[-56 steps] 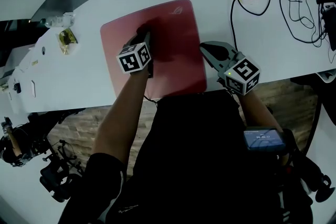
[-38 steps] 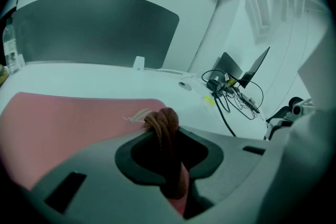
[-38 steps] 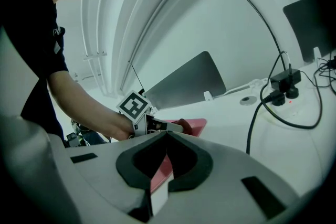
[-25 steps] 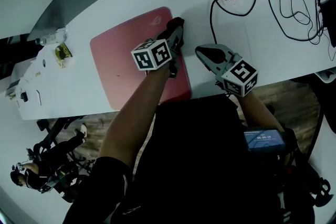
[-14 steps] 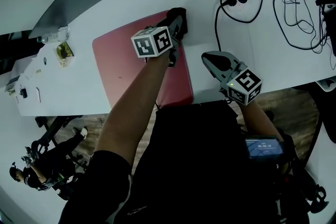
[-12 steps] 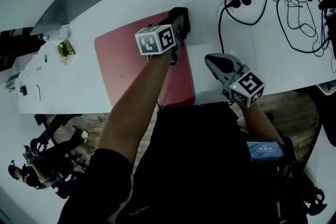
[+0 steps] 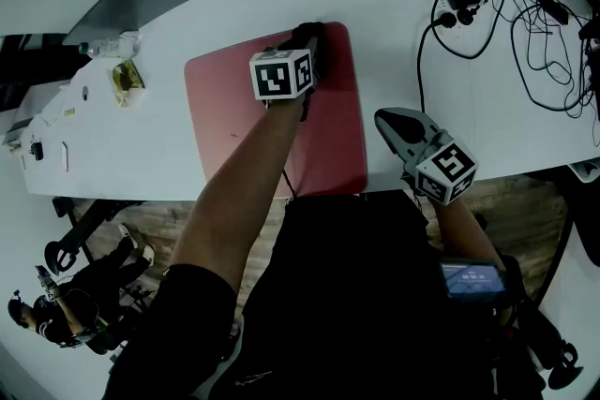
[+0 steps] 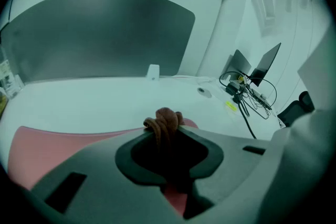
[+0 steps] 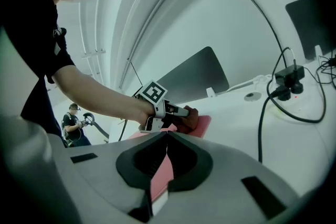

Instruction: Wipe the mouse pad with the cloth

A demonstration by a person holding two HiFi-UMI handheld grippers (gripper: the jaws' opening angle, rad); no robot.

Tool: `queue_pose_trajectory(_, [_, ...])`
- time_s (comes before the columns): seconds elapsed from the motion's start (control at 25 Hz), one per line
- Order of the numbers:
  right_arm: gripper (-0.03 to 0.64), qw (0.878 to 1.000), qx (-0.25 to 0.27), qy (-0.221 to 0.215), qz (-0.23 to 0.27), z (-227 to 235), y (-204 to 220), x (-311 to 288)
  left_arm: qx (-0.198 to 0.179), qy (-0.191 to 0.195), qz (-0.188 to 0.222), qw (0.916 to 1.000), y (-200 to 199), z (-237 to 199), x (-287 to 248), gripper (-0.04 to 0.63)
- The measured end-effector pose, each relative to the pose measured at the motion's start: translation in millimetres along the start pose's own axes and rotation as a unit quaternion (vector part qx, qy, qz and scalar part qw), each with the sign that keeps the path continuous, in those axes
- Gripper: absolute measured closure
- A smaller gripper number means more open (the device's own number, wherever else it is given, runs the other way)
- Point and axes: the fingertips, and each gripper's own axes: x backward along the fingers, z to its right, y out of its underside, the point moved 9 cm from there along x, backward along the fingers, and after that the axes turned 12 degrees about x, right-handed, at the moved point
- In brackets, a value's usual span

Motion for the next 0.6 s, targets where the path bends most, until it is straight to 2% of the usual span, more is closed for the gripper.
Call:
queue_pose_trajectory(0.44, [0.591,1.000,0.013,-0.003,-0.012,-41.8,-6.2,-31.5,-0.028,-0.040,0.007,0.9988,-2.5,-89.7,43.0,0.511])
queue_pose_trajectory(0.6, [0.591,1.000,0.015,-0.002,-0.017,-53.8,-7.3,-40.7,-0.056,-0.059,0.006,0.9966,-7.6,-112.6,57.8,0.511])
